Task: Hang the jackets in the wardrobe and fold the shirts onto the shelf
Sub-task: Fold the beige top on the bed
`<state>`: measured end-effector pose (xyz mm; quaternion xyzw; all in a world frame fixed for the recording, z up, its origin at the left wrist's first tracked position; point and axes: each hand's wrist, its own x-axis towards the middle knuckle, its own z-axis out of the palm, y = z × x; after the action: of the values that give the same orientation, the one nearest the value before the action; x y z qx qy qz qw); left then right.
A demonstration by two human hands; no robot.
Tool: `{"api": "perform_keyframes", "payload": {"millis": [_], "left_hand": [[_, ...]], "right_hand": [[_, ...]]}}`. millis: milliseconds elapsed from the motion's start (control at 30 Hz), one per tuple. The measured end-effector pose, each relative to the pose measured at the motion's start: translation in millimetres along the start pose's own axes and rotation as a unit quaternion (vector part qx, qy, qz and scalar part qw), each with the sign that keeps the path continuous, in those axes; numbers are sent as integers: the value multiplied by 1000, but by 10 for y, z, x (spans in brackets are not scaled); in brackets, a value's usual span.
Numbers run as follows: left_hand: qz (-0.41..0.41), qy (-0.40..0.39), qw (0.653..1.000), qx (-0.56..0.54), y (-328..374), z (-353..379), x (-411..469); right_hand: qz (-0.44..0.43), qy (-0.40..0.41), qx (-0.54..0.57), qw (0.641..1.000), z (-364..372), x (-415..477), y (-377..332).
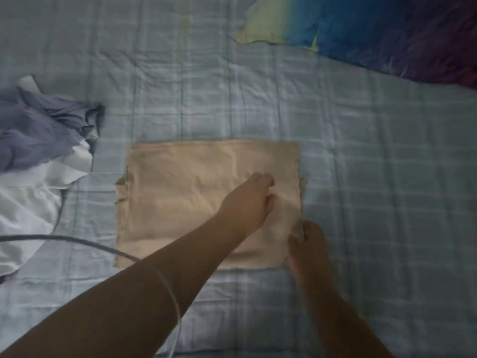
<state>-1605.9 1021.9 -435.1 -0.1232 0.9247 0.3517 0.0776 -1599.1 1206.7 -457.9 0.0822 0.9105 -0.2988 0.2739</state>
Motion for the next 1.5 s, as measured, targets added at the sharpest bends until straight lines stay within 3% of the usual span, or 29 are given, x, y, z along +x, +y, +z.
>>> {"api": "perform_keyframes", "payload": {"millis": [167, 267, 367, 567, 700, 767, 867, 967, 1133, 1300, 1500], "left_hand": [[-91, -38, 995, 25, 562, 501, 770], [-151, -99, 974, 135, 580, 693, 961], [-186, -62, 975, 106, 564, 736, 997], [-112, -20, 993, 40, 501, 531, 936], [-62, 27, 989, -131, 376, 122, 778], [-43, 57, 978, -195, 192, -181, 627], [-23, 52, 977, -208, -265, -699, 383], [-66, 37, 972, -223, -795, -1170, 117], [-69, 72, 964, -248, -1661, -1686, -370], [-98, 107, 964, -221, -2371, -1804, -786], [-128, 89, 959, -237, -2828, -1621, -907]], "right_hand": [[41, -27, -39, 998, -24, 43, -47], [32, -25, -47, 998, -56, 70, -20], [34, -53, -65, 996, -73, 86, 72], [0, -42, -39, 998, -46, -30, 21], [-59, -72, 46, 995, 10, -265, -207], [-106, -69, 71, 990, 76, -435, -401], [-152, -83, 98, 980, 321, -703, -766], [-204, -94, 57, 973, 710, -975, -1149], [-239, -102, -26, 965, 1424, -1370, -1677], [-226, -135, -84, 961, 1983, -1658, -1930], [-255, -154, -134, 945, 2282, -1713, -1912]]}}
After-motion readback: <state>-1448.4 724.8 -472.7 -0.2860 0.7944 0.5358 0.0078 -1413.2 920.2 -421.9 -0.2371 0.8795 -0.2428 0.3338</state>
